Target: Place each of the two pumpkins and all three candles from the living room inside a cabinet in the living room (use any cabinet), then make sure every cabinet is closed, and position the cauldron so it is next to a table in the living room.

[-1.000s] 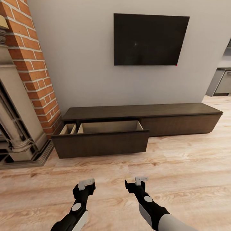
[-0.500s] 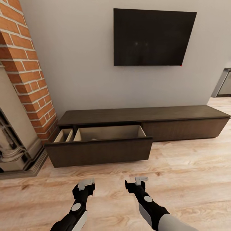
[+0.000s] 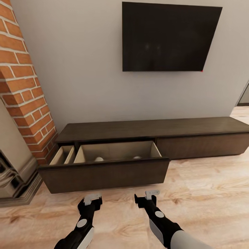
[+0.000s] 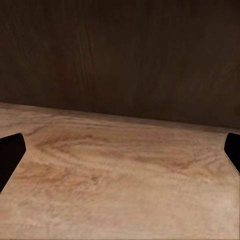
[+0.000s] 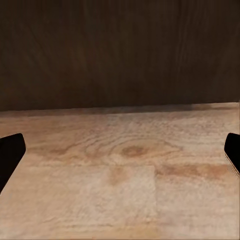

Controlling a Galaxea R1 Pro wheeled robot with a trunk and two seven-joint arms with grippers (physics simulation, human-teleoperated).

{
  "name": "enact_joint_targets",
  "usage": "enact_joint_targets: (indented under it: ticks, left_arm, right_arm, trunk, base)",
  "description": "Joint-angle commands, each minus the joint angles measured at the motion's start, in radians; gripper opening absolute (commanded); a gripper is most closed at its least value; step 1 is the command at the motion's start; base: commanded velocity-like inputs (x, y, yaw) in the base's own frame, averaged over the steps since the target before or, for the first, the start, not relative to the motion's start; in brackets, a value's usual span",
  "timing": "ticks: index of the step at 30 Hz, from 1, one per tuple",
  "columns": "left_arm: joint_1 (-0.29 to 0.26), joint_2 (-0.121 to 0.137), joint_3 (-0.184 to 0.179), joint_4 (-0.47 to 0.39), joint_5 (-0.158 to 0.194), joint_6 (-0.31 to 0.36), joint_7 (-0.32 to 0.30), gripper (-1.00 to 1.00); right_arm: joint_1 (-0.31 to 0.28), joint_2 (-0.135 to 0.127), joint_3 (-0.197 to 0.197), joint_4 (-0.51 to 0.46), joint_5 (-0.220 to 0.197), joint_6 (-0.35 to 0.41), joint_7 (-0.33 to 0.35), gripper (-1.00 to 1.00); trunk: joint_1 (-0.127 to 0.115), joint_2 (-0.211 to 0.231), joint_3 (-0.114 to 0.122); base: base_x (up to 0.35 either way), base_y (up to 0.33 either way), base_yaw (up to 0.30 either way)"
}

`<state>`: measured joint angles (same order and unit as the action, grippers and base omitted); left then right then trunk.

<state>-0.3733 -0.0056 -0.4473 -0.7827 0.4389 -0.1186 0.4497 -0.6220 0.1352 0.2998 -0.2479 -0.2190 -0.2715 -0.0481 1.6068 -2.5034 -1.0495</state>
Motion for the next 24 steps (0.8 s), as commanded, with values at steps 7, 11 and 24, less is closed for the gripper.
enact_joint_targets:
  ticks: [7, 11, 24]
  left_arm:
    - [-0.001, 0.001, -0.006, 0.000, 0.011, -0.007, 0.006, 1.00]
    - [-0.001, 0.001, -0.006, 0.000, 0.011, -0.007, 0.006, 1.00]
    - [-0.001, 0.001, -0.005, 0.000, 0.011, -0.007, 0.006, 1.00]
  right_arm:
    - [-0.001, -0.001, 0.009, 0.001, -0.008, -0.007, -0.004, 1.00]
    - [-0.001, -0.001, 0.010, 0.001, -0.007, -0.008, -0.003, 1.00]
    - [-0.001, -0.001, 0.010, 0.001, -0.007, -0.009, -0.004, 1.00]
  trunk:
    - [0.000, 0.000, -0.001]
    - [0.000, 0.000, -0.001]
    - [0.000, 0.000, -0.001]
  base:
    - [0.335, 0.000, 0.000]
    - [0.152, 0.000, 0.000]
    - [-0.045, 0.091, 0.000]
